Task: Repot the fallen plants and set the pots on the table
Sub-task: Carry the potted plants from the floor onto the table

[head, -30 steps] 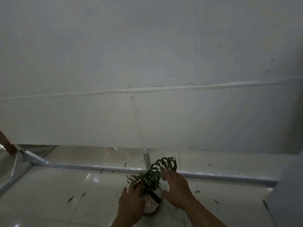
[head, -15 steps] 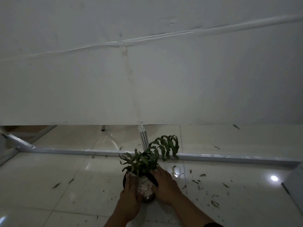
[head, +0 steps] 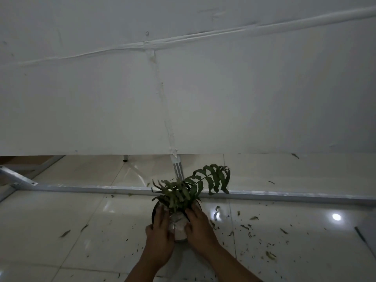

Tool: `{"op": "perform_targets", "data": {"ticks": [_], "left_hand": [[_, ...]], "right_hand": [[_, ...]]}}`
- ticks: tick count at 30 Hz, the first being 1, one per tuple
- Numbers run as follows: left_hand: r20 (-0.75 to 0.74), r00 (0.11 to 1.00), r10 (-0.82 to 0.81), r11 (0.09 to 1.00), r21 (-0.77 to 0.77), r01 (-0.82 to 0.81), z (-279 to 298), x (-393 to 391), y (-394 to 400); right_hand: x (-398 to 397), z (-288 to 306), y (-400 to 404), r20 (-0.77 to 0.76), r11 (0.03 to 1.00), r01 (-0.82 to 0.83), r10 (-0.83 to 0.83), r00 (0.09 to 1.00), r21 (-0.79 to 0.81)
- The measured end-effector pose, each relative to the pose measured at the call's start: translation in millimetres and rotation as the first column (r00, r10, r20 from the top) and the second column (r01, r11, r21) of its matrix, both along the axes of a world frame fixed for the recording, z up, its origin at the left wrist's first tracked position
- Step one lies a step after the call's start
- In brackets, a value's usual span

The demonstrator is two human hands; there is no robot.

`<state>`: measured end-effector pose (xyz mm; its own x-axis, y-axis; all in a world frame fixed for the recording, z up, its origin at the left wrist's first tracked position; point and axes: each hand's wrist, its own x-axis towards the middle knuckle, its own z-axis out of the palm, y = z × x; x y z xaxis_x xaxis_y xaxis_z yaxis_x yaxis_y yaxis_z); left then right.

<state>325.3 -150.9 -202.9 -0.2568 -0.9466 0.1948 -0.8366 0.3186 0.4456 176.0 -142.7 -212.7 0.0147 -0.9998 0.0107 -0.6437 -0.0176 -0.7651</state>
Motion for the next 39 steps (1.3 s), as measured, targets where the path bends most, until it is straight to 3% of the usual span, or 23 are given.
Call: {"op": "perform_targets", "data": {"ticks": [6,11,17,22,28,34,39], "left_hand": [[-0.004,0.999,-0.052,0.998,-0.030,0.052,26.9,-20.6,8.8],[0.021,0.990,-0.143,0.990,-0.003,0.143,110.6,-45.0,24.5],[0.074,0.966,-0.246,0.965,0.112,0.237,253.1,-95.5,40.9],[0.093,0.947,-0.306,0.951,-0.018,0.309,393.9,-146.7,66.1],[0.124,0.919,-0.375,0.924,-0.039,0.382,565.7,-207.0,101.6],[0.010,0.826,-0.564,0.825,0.037,0.563,712.5,-261.2,129.6],[-0.058,0.759,-0.649,0.760,-0.008,0.650,825.6,-299.1,162.0]], "right_hand": [[-21.2,46.2,19.0,-0.069,0.996,0.075,-0.078,0.995,-0.043],[-48.9,141.8,53.9,-0.074,0.988,0.148,-0.150,0.986,-0.031],[-95.8,283.9,83.8,-0.103,0.973,0.230,-0.232,0.967,-0.035],[-140.6,414.5,111.1,-0.149,0.953,0.298,-0.303,0.941,-0.057],[-191.5,572.6,155.9,-0.154,0.885,0.447,-0.463,0.873,-0.131],[-239.1,722.5,214.3,-0.186,0.795,0.566,-0.603,0.776,-0.217],[-271.9,840.5,269.0,-0.187,0.732,0.625,-0.677,0.712,-0.271]]}}
